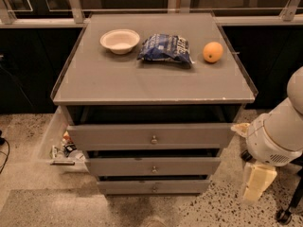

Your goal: Open middle drawer

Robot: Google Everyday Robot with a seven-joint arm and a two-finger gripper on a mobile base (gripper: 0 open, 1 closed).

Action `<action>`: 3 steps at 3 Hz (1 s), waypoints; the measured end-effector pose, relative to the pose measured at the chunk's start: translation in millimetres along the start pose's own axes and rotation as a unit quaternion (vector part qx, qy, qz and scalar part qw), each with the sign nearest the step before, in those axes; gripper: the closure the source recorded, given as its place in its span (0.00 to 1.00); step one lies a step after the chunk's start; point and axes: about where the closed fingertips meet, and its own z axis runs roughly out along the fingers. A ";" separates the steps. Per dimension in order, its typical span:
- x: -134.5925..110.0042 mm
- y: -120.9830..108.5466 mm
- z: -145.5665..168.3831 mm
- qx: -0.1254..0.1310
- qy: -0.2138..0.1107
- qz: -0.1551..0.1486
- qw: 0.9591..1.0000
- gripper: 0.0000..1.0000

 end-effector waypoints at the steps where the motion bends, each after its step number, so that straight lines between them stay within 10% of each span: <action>1: 0.1 1.1 6.6 -0.004 0.000 0.005 1.000 0.00; 3: 9.5 -14.7 127.1 -0.011 -0.067 0.014 0.998 0.00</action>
Offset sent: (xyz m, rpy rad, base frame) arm 0.0417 0.0246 -0.1386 0.1400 -0.0374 -0.0039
